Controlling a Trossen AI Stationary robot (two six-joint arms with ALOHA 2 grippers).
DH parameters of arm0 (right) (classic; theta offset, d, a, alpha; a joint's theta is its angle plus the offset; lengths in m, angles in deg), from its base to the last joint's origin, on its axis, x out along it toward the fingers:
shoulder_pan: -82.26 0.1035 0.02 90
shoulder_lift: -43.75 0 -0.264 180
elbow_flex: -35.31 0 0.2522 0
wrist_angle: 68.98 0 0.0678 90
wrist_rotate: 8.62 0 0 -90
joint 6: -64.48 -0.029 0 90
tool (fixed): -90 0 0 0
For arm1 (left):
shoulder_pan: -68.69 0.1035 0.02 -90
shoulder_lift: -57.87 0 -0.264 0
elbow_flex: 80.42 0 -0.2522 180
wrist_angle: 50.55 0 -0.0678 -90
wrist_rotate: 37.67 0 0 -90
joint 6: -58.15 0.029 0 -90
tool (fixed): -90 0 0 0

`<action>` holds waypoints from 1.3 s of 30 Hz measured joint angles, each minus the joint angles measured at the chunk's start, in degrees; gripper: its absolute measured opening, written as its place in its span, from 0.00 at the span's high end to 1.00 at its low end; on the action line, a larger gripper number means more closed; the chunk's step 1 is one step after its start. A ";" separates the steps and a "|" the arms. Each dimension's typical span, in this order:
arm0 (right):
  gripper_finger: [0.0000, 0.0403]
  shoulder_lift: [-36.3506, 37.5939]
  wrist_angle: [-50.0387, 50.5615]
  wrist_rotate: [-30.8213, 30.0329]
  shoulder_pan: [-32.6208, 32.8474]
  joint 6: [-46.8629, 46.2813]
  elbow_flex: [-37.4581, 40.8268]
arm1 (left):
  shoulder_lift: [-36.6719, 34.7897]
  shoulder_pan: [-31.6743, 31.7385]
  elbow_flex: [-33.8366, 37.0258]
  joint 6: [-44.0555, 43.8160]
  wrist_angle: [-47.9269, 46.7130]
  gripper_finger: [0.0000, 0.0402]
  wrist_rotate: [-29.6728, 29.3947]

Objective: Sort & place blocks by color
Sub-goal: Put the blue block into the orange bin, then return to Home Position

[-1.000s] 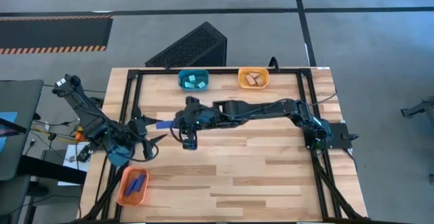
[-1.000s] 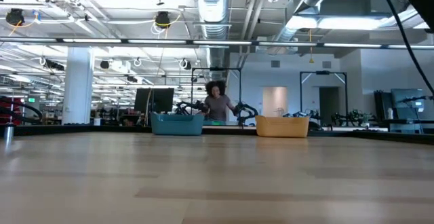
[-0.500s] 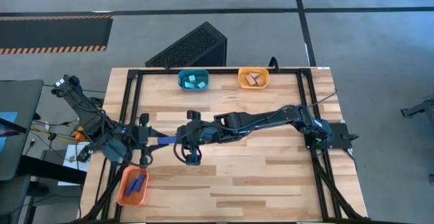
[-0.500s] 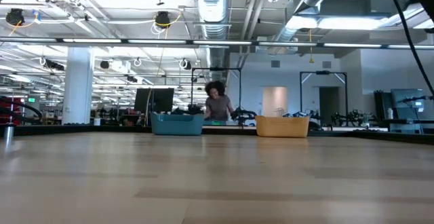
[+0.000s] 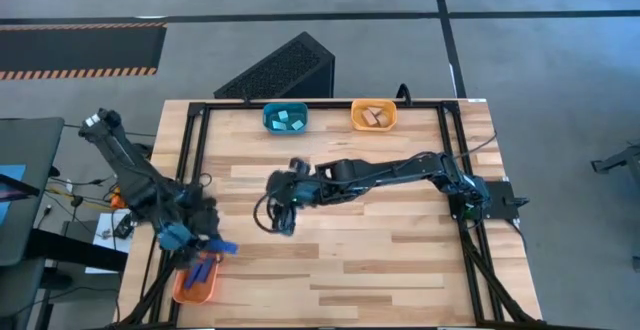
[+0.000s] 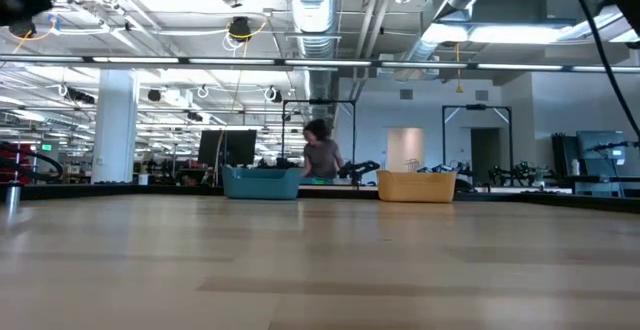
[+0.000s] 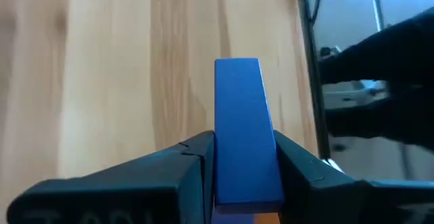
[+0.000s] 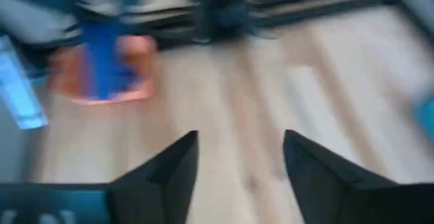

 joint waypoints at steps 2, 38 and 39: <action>0.37 0.04 6.13 -3.17 -0.15 -1.55 0.04 | 1.51 -3.51 2.23 -5.58 -0.48 0.81 4.00; 0.46 0.58 3.14 12.53 -2.13 5.80 0.59 | 1.02 -6.91 10.69 -23.98 -1.53 0.51 14.54; 0.46 1.39 4.63 12.26 -2.52 6.32 0.60 | 0.97 -7.05 10.69 -23.88 -0.85 0.51 13.97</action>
